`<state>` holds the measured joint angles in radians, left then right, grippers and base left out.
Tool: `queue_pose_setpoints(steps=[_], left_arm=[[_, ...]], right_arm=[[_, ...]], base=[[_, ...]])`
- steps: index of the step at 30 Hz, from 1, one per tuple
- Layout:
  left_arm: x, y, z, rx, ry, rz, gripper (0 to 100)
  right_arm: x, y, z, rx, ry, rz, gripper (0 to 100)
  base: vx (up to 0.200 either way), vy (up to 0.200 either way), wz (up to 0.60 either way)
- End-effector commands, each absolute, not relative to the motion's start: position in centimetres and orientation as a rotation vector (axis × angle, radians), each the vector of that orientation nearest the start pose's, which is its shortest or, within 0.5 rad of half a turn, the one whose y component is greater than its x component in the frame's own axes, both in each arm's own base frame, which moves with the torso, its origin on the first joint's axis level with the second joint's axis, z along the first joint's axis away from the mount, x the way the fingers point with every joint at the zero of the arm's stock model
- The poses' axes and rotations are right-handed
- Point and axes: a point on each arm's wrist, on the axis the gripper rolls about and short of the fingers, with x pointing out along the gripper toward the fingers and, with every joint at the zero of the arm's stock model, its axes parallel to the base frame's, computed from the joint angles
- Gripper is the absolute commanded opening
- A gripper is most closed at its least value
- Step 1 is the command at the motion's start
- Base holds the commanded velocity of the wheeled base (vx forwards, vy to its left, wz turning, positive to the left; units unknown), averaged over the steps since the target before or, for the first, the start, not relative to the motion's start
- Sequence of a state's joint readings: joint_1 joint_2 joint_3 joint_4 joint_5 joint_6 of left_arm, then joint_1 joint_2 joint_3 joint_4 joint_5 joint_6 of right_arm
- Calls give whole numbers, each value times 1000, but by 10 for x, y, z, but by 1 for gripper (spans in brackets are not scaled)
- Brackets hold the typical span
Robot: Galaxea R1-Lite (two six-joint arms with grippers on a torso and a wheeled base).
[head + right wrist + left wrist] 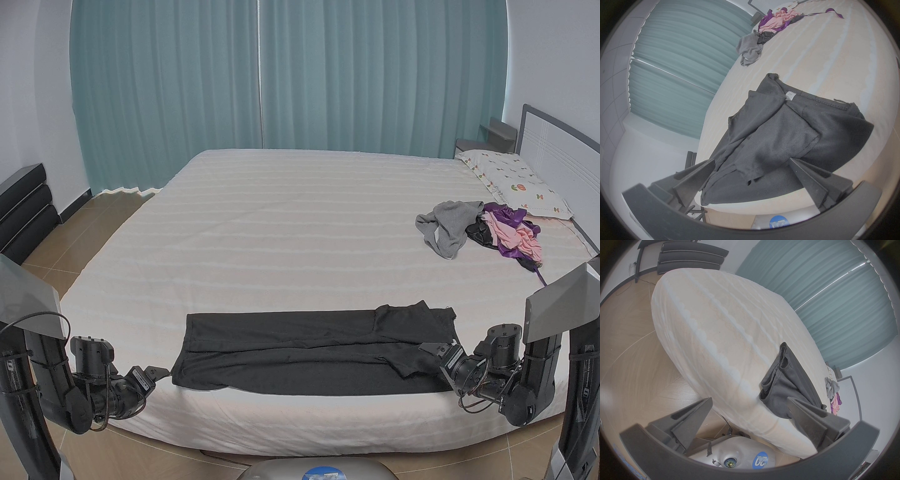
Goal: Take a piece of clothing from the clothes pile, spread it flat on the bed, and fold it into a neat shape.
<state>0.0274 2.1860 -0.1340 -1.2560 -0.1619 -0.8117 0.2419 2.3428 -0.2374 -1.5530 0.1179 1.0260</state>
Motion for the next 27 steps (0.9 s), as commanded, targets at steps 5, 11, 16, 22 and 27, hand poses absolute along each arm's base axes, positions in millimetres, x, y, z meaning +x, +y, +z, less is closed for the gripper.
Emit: queue_pose_setpoints(steps=[5, 11, 16, 22, 27], left_arm=[[231, 0, -21, -835, 818, 202, 100], [231, 0, -21, -834, 818, 202, 100], [231, 0, -21, -832, 818, 203, 100], [231, 0, -22, -832, 819, 203, 100], [232, 0, -22, -832, 816, 202, 100]], right_arm=[[267, 67, -36, 951, 683, 16, 100], [260, 70, -33, 936, 686, -1, 100], [257, 69, -31, 936, 689, -3, 100], [264, 70, -35, 936, 677, -3, 100], [271, 72, -38, 936, 671, -4, 100]], base=[[0, 0, 0], [0, 0, 0], [0, 0, 0], [0, 0, 0], [0, 0, 0]])
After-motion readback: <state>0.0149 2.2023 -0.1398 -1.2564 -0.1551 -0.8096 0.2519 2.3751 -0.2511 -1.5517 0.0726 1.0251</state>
